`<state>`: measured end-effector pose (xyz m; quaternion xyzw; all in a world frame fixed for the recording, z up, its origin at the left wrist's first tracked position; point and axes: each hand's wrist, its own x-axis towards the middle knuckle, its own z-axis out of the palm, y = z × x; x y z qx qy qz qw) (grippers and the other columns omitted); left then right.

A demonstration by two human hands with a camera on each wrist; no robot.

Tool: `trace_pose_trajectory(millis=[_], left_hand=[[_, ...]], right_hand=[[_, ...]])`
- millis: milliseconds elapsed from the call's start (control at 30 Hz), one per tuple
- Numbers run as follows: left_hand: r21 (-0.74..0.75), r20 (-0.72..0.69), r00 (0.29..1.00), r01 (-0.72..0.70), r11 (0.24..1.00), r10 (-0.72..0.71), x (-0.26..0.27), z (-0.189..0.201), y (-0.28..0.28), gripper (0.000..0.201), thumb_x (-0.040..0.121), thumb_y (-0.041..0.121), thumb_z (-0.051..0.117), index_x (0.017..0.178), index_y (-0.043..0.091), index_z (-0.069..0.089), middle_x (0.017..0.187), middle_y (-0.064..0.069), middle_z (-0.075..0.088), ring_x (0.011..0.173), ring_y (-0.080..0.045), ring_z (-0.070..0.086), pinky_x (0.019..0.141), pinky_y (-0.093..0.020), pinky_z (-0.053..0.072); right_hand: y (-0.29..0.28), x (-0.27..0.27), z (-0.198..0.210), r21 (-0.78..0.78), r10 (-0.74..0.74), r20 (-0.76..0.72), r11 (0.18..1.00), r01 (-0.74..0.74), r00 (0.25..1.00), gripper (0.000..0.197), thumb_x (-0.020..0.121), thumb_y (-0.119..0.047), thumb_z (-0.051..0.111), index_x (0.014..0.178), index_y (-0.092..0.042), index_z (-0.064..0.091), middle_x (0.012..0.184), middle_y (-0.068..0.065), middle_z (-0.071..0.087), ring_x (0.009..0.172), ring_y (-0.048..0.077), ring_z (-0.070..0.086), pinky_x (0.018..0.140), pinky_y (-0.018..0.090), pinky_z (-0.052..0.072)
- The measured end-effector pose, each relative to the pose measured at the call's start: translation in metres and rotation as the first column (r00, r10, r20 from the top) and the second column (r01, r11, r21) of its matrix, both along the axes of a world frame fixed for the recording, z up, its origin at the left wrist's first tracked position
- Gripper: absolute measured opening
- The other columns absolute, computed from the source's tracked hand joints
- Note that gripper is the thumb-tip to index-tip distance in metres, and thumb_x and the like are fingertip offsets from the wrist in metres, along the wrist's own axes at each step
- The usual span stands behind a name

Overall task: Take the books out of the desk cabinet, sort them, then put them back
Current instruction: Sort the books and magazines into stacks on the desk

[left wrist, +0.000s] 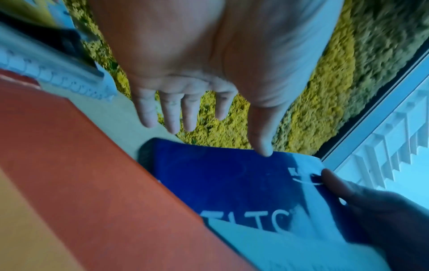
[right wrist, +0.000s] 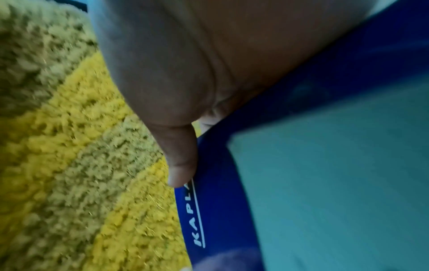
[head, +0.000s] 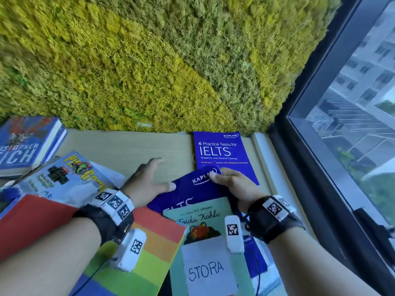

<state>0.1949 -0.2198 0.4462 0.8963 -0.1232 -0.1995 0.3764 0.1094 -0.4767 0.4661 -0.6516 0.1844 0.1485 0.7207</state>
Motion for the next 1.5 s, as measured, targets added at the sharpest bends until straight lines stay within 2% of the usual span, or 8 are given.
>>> trace_pose_trajectory(millis=[233,400,533,667,767,933,1133,1500], left_hand=[[-0.521,-0.3,0.95,-0.237,0.82,0.084,-0.019,0.011,-0.015,0.124,0.035,0.083,0.082,0.143,0.035,0.043,0.116,0.003,0.075,0.113,-0.017,0.069,0.096,-0.042,0.047],[-0.632,-0.321,0.947,-0.205,0.747,-0.012,-0.025,0.012,-0.05,0.052,0.082,0.024,0.081,0.126,0.022,0.055,0.113,-0.01,0.076,0.101,-0.024,0.073,0.075,-0.029,0.059],[-0.604,-0.307,0.946,-0.278,0.747,0.104,0.002,0.005,-0.076,0.02,0.099,0.01,0.062,0.117,0.02,0.06,0.114,-0.02,0.073,0.102,-0.041,0.072,0.082,-0.054,0.061],[-0.541,-0.401,0.892,-0.413,0.732,0.208,0.021,-0.01,-0.102,0.013,0.097,0.026,0.065,0.108,0.02,0.067,0.107,-0.017,0.076,0.096,-0.043,0.074,0.087,-0.068,0.056],[-0.453,-0.483,0.84,-0.483,0.749,0.249,0.02,-0.03,-0.121,0.012,0.096,0.026,0.064,0.102,0.018,0.069,0.1,-0.015,0.078,0.092,-0.039,0.075,0.086,-0.065,0.057],[-0.445,-0.543,0.789,-0.56,0.699,0.287,0.036,-0.053,-0.147,0.025,0.093,0.022,0.061,0.116,0.02,0.068,0.103,-0.012,0.078,0.09,-0.037,0.076,0.085,-0.067,0.057],[-0.127,-0.173,0.981,-0.116,0.985,0.093,0.04,-0.04,-0.161,0.082,0.083,0.034,0.077,0.155,0.024,0.041,0.158,-0.009,0.04,0.142,-0.026,0.044,0.118,-0.04,0.036],[0.144,0.068,0.984,0.155,0.977,-0.166,0.026,-0.055,-0.158,0.078,0.097,0.005,0.055,0.16,0.034,0.021,0.17,-0.008,-0.015,0.152,-0.028,0.027,0.117,-0.026,0.03]], right_hand=[[-0.04,-0.005,0.069,0.164,-0.145,0.268,0.981,0.103,0.952,0.049,0.102,-0.025,0.054,0.138,0.007,0.048,0.133,0.037,0.059,0.115,0.051,0.061,0.102,0.071,0.045],[-0.063,0.011,0.097,0.257,-0.285,0.364,0.946,0.198,0.887,0.052,0.102,-0.031,0.057,0.14,0.003,0.05,0.135,0.033,0.059,0.12,0.048,0.062,0.098,0.07,0.048],[-0.082,0.047,0.104,0.149,-0.387,0.265,0.921,0.359,0.883,0.065,0.087,-0.045,0.073,0.134,-0.004,0.058,0.124,0.024,0.07,0.111,0.044,0.07,0.092,0.074,0.05],[-0.088,0.076,0.079,-0.27,-0.21,0.28,0.919,0.286,0.937,0.032,0.098,-0.035,0.066,0.123,-0.018,0.057,0.11,0.004,0.071,0.088,0.019,0.07,0.075,0.034,0.062],[-0.1,0.077,0.027,-0.28,-0.2,0.194,0.927,0.249,0.96,0.051,0.09,-0.036,0.076,0.134,-0.024,0.052,0.123,0.011,0.071,0.101,0.033,0.074,0.085,0.061,0.06],[-0.111,0.06,-0.015,-0.382,-0.082,0.284,0.904,0.191,0.955,0.083,0.086,-0.048,0.077,0.155,-0.034,0.033,0.147,-0.013,0.053,0.128,0.005,0.056,0.113,0.037,0.042],[-0.085,0.013,-0.05,-0.963,0.329,-0.168,0.148,-0.226,0.929,0.074,0.09,-0.067,0.054,0.155,-0.05,0.022,0.17,-0.009,-0.014,0.157,0.033,-0.01,0.12,0.069,0.01],[-0.082,0.035,-0.074,-0.963,0.31,-0.253,0.008,-0.269,0.916,0.082,0.097,-0.063,0.04,0.157,-0.046,-0.013,0.17,-0.008,-0.016,0.157,0.032,-0.013,0.117,0.074,0.004]])
